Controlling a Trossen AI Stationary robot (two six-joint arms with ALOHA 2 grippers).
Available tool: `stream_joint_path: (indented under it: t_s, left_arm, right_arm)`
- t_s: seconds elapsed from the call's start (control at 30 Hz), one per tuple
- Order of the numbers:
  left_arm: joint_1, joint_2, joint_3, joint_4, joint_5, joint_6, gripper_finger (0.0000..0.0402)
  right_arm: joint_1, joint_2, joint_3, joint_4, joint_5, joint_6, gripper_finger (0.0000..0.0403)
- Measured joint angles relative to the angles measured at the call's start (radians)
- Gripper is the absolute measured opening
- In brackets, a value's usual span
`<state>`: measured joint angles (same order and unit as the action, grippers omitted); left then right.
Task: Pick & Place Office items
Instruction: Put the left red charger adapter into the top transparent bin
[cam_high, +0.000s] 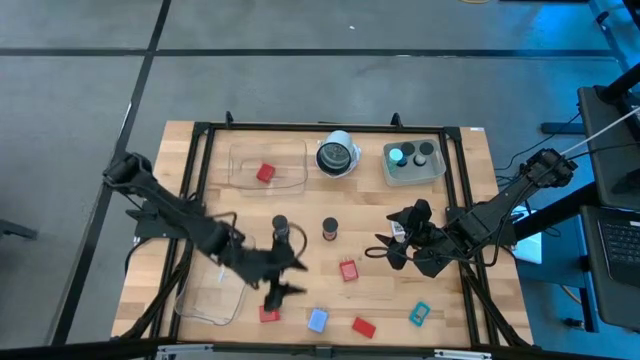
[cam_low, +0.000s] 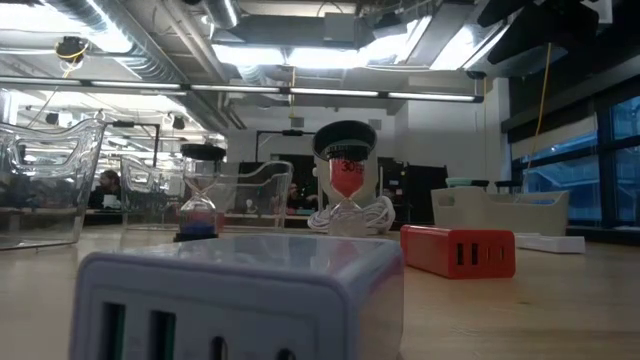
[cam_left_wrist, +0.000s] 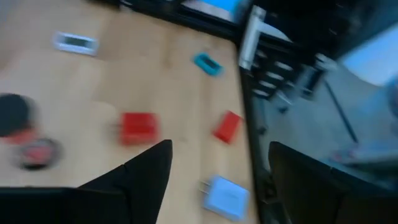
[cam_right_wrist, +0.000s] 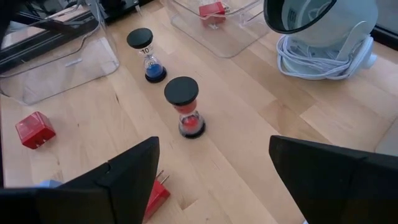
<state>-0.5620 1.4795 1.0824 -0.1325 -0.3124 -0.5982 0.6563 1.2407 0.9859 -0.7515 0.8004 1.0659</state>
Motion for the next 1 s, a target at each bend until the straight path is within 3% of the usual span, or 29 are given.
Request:
stream_joint_path:
  t_s: [0.17, 0.43, 0.6, 0.8, 1.0]
  left_arm:
    - [-0.081, 0.072, 0.000, 0.031, 0.115, -0.049, 0.0285]
    - [-0.166, 0.196, 0.000, 0.025, 0.131, 0.107, 0.0292]
    - [-0.180, 0.221, 0.000, -0.007, 0.133, -0.005, 0.0292]
    - [-0.193, 0.223, 0.000, -0.206, 0.139, -0.148, 0.0293]
    - [-0.190, 0.229, 0.000, -0.260, 0.113, -0.204, 0.0293]
  right_arm:
    - [0.000, 0.000, 0.000, 0.000, -0.004, 0.000, 0.0306]
    - [0.000, 0.000, 0.000, 0.000, -0.004, 0.022, 0.0306]
    - [0.000, 0.000, 0.000, 0.000, 0.000, 0.059, 0.0306]
    - [-0.001, 0.000, 0.000, 0.000, 0.000, 0.102, 0.0306]
    - [-0.001, 0.000, 0.000, 0.000, -0.004, 0.105, 0.0306]
